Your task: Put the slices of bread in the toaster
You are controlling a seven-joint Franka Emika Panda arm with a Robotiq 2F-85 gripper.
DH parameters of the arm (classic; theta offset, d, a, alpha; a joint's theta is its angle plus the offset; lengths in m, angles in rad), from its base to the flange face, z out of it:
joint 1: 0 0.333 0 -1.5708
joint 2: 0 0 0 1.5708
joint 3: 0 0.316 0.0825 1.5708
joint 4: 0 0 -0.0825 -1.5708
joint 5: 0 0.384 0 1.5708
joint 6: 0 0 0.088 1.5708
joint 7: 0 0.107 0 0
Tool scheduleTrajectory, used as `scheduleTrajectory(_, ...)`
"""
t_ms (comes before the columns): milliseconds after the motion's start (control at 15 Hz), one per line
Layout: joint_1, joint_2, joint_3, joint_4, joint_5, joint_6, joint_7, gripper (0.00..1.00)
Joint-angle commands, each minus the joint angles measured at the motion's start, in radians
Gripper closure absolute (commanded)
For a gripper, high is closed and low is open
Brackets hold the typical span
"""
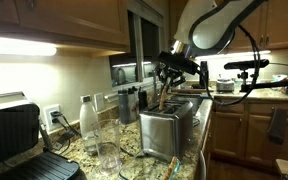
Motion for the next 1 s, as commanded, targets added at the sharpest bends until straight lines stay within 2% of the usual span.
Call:
scheduleTrajectory(0, -0.03, -0.008, 0.015, -0.033, -0.045, 0.058, 0.068, 0.96)
scheduleTrajectory(667, -0.04, 0.044, 0.014, -0.039, -0.068, 0.124, 0.116, 0.96)
scheduleTrajectory(733, -0.04, 0.051, 0.014, -0.036, -0.073, 0.126, 0.121, 0.83)
scheduleTrajectory(800, -0.04, 0.054, 0.014, -0.036, -0.081, 0.127, 0.127, 0.58)
scheduleTrajectory(933, -0.039, 0.053, 0.014, -0.036, -0.094, 0.122, 0.135, 0.55)
